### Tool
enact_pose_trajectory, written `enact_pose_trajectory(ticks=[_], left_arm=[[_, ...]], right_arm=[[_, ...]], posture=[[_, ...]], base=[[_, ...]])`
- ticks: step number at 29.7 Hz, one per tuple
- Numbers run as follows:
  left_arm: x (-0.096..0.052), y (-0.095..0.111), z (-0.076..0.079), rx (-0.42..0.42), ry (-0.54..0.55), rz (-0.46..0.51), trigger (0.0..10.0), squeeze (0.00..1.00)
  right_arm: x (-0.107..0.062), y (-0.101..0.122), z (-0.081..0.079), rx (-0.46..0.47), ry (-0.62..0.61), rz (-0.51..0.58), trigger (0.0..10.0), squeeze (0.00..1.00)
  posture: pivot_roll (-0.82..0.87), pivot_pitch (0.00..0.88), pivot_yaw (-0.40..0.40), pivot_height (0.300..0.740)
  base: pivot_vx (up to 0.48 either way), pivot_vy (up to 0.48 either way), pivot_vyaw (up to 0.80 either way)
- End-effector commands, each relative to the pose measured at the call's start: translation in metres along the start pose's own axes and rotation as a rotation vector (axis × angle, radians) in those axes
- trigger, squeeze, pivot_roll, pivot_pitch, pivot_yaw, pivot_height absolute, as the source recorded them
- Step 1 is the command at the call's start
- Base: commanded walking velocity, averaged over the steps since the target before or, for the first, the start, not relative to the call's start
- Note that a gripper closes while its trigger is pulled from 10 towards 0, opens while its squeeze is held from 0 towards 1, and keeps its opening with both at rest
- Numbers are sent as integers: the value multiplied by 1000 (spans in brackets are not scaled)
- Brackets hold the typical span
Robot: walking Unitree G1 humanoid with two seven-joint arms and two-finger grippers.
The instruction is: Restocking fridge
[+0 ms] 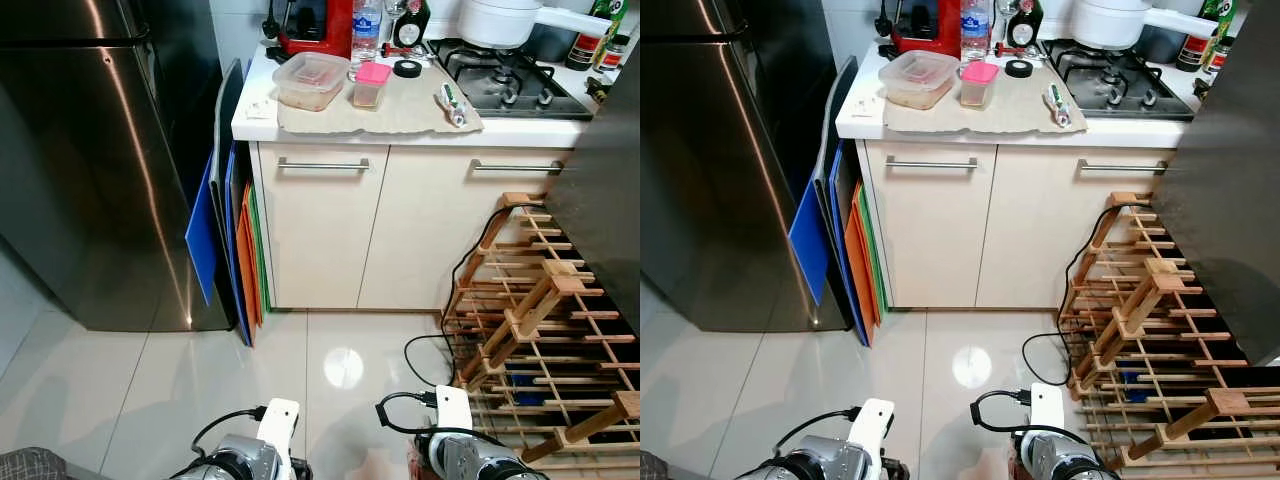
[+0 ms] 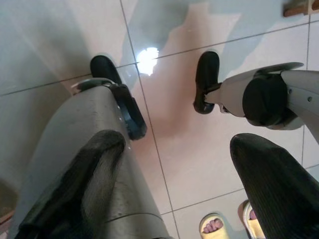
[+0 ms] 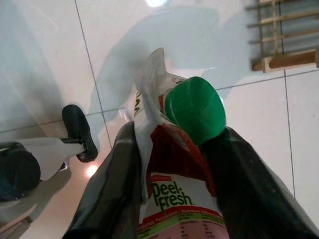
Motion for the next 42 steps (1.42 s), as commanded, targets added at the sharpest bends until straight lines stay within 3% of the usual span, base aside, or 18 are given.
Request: enact_pose_trajectory(ticks=[1,6,9,14,21,25,32,40,42], left_arm=[[0,1,2,5,-8,-1,10000,0],[-1,4,1,21,3,9,10000,0],[-1,9,3,-22,2,31,10000,0],[-5,29,6,-355,-45,120,10000,0],[-4,18,-17,-323,27,114,10000,0],[-2,14,-15,-368,16,111,10000,0],[-3,16,-15,-371,17,120,10000,0],[-3,17,-17,-341,18,126,10000,0],[-4,21,-18,-263,17,144,10000,0]], right_arm=[[0,3,1,-17,-6,2,10000,0],[0,3,5,-28,-24,4,10000,0],[0,4,7,11,-29,11,10000,0],[-1,9,8,198,-27,26,10000,0],[-1,9,10,201,-43,26,10000,0],[-1,9,10,235,-52,27,10000,0],[-1,9,8,248,-58,26,10000,0],[-1,9,9,236,-64,26,10000,0],[-1,13,6,168,-61,44,10000,0]], posture=[[96,0,-21,740],[92,0,-20,740],[85,0,-18,740],[83,0,-17,740],[89,0,-19,740],[95,0,-17,740],[97,0,-23,740],[95,0,-17,740],[95,0,-17,740]], base=[[0,0,0],[0,0,0],[0,0,0],[0,0,0],[0,0,0],[0,0,0],[0,0,0],[0,0,0],[0,0,0]])
Point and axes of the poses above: a point about 5 cm out from each wrist's last joint towards the gripper, its own x axis pointing out of the wrist towards the gripper, its own y axis along the axis of the wrist's last joint, z = x × y, the point moved 6 cm from there along x, pointing out of the wrist towards the gripper, and after that the axes turned 3 degrees about -x, right-handed, at the moved point
